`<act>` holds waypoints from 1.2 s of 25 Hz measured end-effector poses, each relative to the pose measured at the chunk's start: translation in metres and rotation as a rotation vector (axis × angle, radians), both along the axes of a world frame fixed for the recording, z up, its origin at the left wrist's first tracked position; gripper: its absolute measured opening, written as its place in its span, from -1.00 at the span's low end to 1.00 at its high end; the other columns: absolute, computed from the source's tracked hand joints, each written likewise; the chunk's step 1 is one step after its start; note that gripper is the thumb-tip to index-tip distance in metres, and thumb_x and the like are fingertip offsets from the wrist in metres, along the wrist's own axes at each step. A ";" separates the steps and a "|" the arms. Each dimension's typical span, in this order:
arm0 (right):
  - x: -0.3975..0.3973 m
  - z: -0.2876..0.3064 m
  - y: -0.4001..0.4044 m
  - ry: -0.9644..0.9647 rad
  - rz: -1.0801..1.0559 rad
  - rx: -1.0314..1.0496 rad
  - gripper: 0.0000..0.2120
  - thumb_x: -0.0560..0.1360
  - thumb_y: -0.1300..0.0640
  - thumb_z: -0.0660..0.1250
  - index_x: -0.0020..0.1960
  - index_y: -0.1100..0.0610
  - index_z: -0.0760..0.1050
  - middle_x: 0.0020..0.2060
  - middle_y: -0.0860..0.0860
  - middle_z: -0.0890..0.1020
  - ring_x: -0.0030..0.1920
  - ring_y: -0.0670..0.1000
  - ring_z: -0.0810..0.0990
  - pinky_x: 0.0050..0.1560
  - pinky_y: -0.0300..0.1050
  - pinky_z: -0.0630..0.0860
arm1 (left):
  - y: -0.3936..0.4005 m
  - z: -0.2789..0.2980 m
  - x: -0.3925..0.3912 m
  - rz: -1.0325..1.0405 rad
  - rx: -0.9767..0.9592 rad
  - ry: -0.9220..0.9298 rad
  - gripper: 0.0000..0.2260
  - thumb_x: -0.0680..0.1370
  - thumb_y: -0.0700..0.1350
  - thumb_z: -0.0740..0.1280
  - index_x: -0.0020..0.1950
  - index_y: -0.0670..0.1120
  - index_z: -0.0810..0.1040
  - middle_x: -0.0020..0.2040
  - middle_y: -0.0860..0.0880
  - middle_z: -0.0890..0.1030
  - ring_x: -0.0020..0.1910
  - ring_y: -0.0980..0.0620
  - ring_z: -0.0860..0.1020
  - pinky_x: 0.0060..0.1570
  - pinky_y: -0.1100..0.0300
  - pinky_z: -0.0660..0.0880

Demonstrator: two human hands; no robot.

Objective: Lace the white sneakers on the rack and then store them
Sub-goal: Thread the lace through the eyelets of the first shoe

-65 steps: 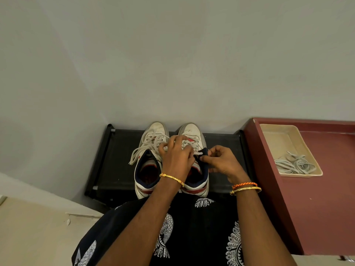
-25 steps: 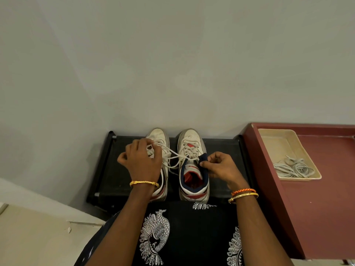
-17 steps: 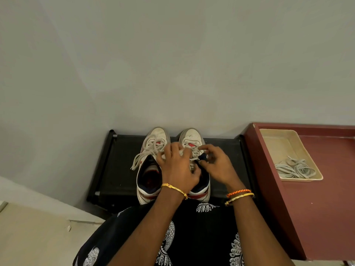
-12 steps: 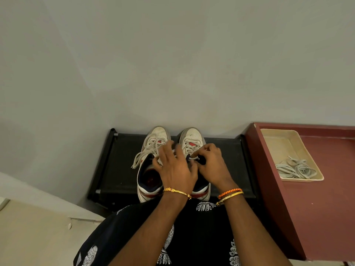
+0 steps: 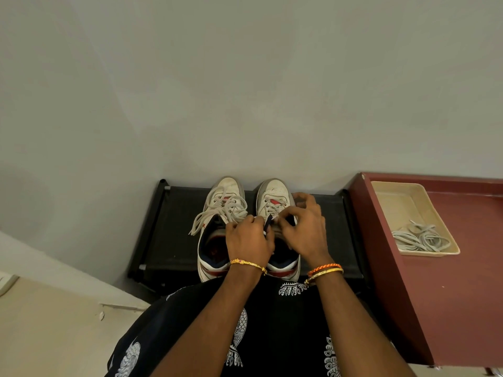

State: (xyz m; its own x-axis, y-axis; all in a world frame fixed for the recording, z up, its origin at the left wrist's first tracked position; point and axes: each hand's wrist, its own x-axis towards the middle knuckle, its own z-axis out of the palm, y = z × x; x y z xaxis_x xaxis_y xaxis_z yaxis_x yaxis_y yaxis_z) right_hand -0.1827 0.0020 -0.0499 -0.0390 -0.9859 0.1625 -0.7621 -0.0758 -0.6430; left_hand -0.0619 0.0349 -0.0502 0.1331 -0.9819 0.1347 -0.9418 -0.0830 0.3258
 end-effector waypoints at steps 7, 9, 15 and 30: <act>0.004 -0.002 -0.014 -0.790 -0.605 0.301 -0.87 0.46 0.23 0.33 -0.26 0.15 0.49 -0.23 0.06 0.57 -0.15 0.04 0.53 -0.22 -0.15 0.44 | 0.002 -0.010 -0.006 0.040 -0.075 0.027 -0.88 0.40 -0.06 0.38 -0.17 -0.08 0.65 -0.23 -0.04 0.61 -0.37 -0.05 0.59 -0.16 0.04 0.48; 0.010 0.003 -0.011 -0.831 -0.575 0.310 -0.88 0.48 0.31 0.23 -0.08 0.15 0.50 -0.11 0.08 0.58 -0.07 0.05 0.53 -0.13 -0.11 0.44 | 0.002 -0.013 -0.004 0.032 -0.082 0.053 -0.85 0.39 -0.04 0.33 -0.19 -0.08 0.64 -0.25 -0.04 0.59 -0.39 -0.05 0.57 -0.22 0.07 0.48; 0.009 0.014 0.007 0.153 0.117 0.103 -0.81 0.47 0.12 0.29 0.02 0.07 0.62 0.34 -0.03 0.43 0.47 -0.02 0.15 0.43 0.10 0.00 | -0.001 -0.006 -0.004 0.010 -0.024 0.253 -0.77 0.59 -0.03 0.20 0.06 -0.14 0.56 -0.02 -0.12 0.61 -0.04 -0.13 0.58 -0.09 0.06 0.46; -0.035 0.020 -0.001 -1.244 -0.759 0.232 -0.91 0.53 0.26 0.27 -0.11 0.18 0.54 -0.08 0.08 0.58 -0.05 -0.01 0.56 0.15 -0.04 0.46 | 0.004 -0.001 -0.010 0.094 0.042 0.273 -0.72 0.61 0.01 0.16 0.19 -0.09 0.53 0.00 -0.11 0.63 0.00 -0.12 0.58 -0.08 0.07 0.47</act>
State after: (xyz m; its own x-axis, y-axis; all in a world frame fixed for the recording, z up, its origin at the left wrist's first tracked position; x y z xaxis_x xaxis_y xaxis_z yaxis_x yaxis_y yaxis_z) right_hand -0.2179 0.0006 -0.0300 -0.5393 -0.6650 -0.5166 0.4677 0.2736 -0.8405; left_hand -0.0719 0.0386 -0.0513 0.2493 -0.9676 0.0406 -0.8071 -0.1845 0.5608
